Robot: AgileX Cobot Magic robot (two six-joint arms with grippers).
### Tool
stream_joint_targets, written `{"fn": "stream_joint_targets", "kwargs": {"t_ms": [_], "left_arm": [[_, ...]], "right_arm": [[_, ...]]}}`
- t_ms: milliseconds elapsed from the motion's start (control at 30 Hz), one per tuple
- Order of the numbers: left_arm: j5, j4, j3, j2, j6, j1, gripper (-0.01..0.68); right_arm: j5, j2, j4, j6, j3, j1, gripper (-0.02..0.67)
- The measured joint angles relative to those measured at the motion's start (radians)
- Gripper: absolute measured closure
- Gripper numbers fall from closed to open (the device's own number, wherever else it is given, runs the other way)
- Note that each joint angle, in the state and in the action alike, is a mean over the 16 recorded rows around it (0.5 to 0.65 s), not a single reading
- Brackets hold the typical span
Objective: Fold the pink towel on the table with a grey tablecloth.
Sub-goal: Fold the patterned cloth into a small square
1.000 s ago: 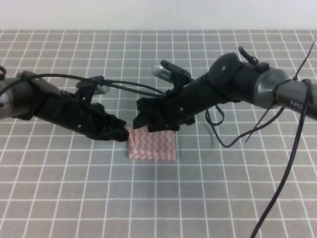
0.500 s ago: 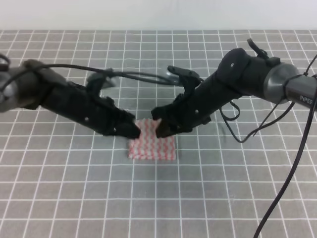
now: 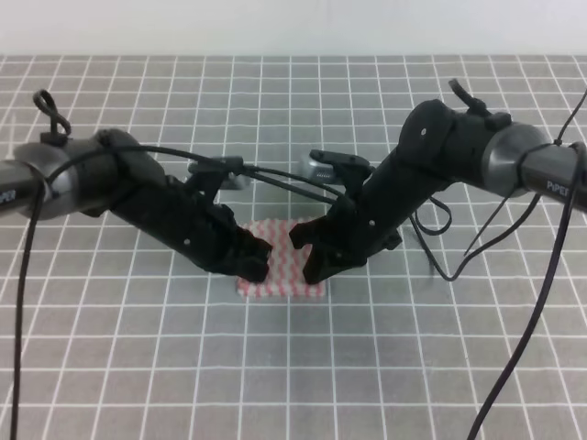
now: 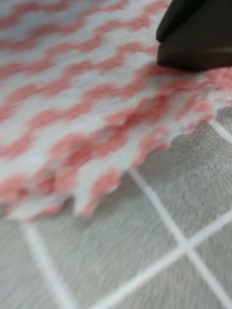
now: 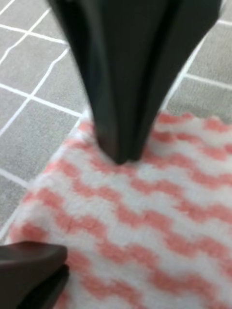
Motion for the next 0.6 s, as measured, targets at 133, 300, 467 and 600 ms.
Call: {"fn": "stream_joint_targets", "kwargs": {"t_ms": [133,300,467,600], "left_arm": [[-0.042,0.003,0.009,-0.060,0.000,0.001,0.676],[-0.118,0.004,0.056,-0.190,0.002,0.002,0.675],[-0.223,-0.002,0.161,-0.382,0.002,0.002,0.676],[-0.329,-0.013,0.284,-0.577,0.002,0.002,0.675]], "right_arm": [[-0.002,-0.018,-0.027,-0.004,0.001,0.000,0.664],[-0.011,-0.068,-0.071,-0.004,0.027,-0.001,0.664],[-0.042,-0.170,-0.109,0.003,0.108,-0.004,0.664],[-0.081,-0.284,-0.127,0.009,0.207,-0.006,0.664]]}}
